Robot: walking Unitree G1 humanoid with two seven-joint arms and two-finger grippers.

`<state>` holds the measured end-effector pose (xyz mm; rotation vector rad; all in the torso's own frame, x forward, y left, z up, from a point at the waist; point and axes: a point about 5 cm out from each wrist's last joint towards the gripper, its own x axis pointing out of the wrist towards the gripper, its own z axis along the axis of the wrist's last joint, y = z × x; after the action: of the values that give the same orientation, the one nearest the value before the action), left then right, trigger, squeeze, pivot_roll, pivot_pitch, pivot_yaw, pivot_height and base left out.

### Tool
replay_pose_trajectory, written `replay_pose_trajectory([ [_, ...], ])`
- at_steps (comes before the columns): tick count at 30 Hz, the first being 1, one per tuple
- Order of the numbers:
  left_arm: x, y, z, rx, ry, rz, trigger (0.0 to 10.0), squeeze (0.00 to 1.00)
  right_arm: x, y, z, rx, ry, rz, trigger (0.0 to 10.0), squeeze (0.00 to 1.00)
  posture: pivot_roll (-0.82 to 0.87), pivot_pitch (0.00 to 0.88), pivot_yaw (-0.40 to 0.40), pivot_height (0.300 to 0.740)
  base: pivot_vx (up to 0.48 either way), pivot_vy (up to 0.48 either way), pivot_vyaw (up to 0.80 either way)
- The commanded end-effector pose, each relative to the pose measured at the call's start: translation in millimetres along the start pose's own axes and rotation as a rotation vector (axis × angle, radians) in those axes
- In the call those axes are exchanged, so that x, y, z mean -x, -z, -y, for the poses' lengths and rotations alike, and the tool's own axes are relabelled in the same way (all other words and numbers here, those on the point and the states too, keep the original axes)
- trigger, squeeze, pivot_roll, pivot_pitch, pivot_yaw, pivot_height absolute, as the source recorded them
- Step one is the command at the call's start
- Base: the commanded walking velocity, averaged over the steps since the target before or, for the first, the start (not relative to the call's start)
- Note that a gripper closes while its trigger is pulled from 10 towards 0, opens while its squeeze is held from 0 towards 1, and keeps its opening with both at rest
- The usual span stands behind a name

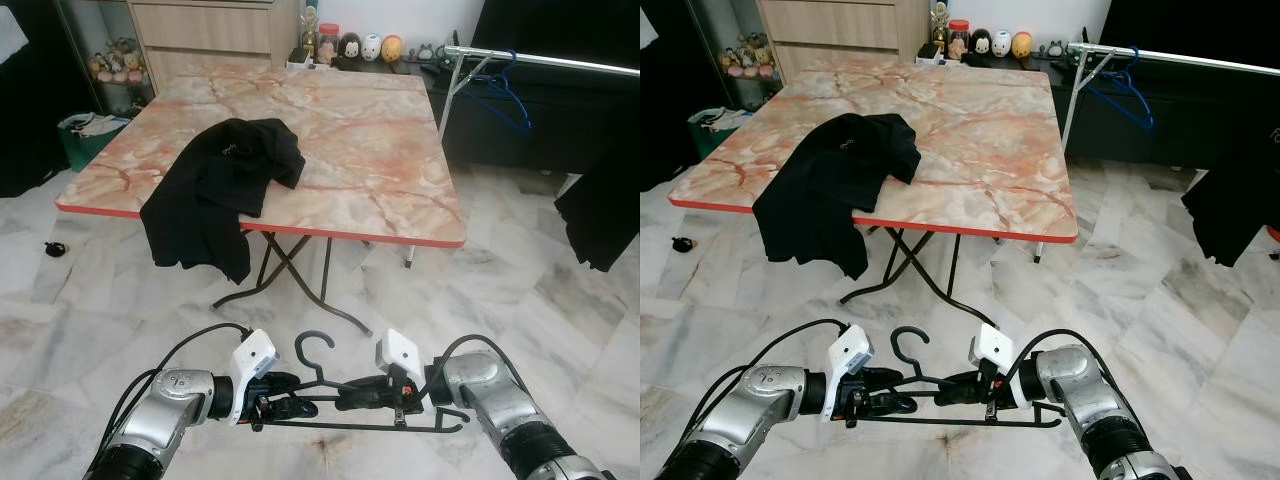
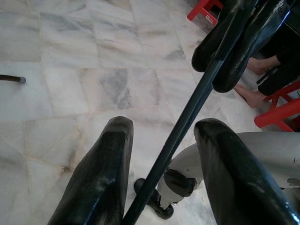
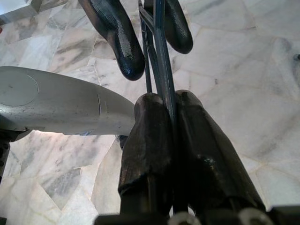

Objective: Hang hanger

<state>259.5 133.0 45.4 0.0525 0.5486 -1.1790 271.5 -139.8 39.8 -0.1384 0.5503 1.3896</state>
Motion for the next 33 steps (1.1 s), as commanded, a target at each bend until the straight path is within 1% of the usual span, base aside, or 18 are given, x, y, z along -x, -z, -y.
replay_pose_trajectory([
  [1,-3.4,2,3.6,0.001,0.022,-0.018,0.0,0.0,2.3,-9,4.9,0.023,0.02,0.032,10.0,0.0,0.05,0.0,-0.06,0.74,0.0,0.0,0.0],
  [7,-4.0,2,4.5,0.003,0.029,-0.013,0.0,0.0,3.3,-9,4.5,0.017,0.017,0.037,10.0,0.0,0.05,0.0,-0.06,0.74,0.0,0.0,0.0],
  [13,-4.1,1,5.2,0.003,0.034,-0.009,0.0,0.0,3.2,-9,4.6,-0.017,0.012,0.069,10.0,0.0,0.05,0.0,-0.061,0.74,0.0,0.0,0.0],
  [14,-3.9,0,5.6,0.003,0.036,-0.007,0.0,0.0,2.7,-9,4.0,-0.031,0.002,0.074,10.0,0.18,0.05,0.0,-0.062,0.74,0.0,0.0,0.0],
  [15,-3.8,0,5.8,0.004,0.037,-0.007,0.0,0.0,2.4,-9,3.7,-0.037,-0.004,0.077,10.0,0.52,0.05,0.0,-0.062,0.74,0.0,0.0,0.0],
  [16,-3.7,0,6.0,0.004,0.039,-0.006,0.0,0.0,2.2,-9,3.5,-0.043,-0.005,0.088,10.0,1.0,0.05,0.0,-0.061,0.74,0.0,0.0,0.0],
  [18,-3.4,0,6.4,0.005,0.042,-0.007,0.0,0.0,2.5,-10,3.1,-0.06,-0.012,0.109,10.0,1.0,0.05,0.0,-0.06,0.74,0.0,0.0,0.0],
  [26,-2.3,0,8.0,0.003,0.059,-0.005,0.0,0.0,4.8,-7,1.6,-0.073,-0.016,0.102,10.0,1.0,0.05,0.0,-0.061,0.74,0.0,0.0,0.0],
  [30,2.9,4,9.2,-0.001,0.077,-0.025,0.0,0.0,9.5,-4,2.5,-0.083,-0.012,0.09,10.0,1.0,0.05,0.0,-0.061,0.74,0.0,0.0,0.0],
  [33,8.4,11,7.1,-0.001,0.068,-0.05,0.0,0.0,13.9,0,4.5,-0.084,0.007,0.064,10.0,1.0,0.05,0.0,-0.064,0.74,0.0,0.0,0.0],
])
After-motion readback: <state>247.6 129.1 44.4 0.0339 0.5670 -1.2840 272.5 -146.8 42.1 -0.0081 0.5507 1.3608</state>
